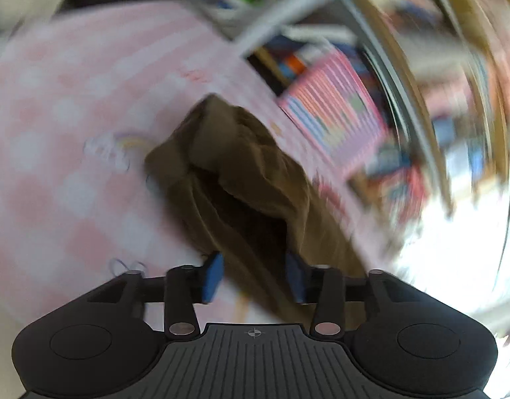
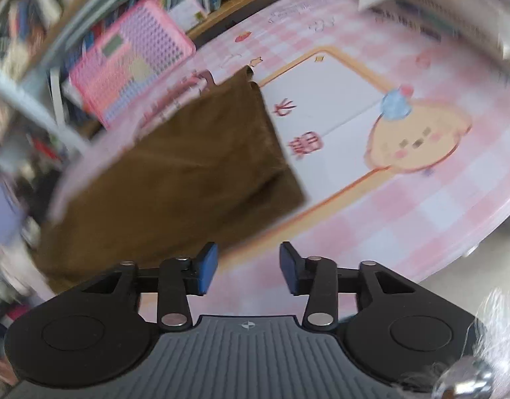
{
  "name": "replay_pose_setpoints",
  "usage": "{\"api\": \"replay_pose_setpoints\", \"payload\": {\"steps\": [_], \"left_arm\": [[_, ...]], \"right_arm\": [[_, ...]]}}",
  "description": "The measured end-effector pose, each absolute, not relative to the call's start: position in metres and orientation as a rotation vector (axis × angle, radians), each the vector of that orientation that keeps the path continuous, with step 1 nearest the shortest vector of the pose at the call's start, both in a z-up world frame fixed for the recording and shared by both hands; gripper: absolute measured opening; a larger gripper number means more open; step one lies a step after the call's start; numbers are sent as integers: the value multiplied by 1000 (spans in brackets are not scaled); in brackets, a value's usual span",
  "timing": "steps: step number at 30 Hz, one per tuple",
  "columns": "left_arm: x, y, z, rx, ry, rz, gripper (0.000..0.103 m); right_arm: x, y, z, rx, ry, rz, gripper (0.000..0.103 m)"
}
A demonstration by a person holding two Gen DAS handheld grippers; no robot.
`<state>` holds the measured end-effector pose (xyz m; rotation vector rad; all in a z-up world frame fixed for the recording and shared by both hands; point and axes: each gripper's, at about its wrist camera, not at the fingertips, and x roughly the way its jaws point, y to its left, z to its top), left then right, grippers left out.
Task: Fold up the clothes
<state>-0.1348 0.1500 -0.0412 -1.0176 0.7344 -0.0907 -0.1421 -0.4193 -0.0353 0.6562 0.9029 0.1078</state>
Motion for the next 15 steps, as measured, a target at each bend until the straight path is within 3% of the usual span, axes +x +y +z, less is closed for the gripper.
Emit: {"api": "replay_pose_setpoints", "payload": {"steps": [4, 11, 13, 14, 15], "left_arm": [[-120, 153, -62, -1321, 669, -27, 55], [-82, 150, -78, -1432, 702, 50, 51], [-74, 152, -76, -1431, 685, 74, 35], [-70, 153, -73, -1424, 673, 86, 14], [-68, 154, -69, -1398, 668, 97, 4]], "right_arm": [[-129, -426, -40, 941, 868, 68, 45], [-107, -437, -57, 1211, 855, -70, 45], [-100, -439, -63, 1240, 865, -80, 44], [-97, -440, -64, 1249, 867, -85, 40], [-93, -440, -66, 1260, 869, -91, 32]]}}
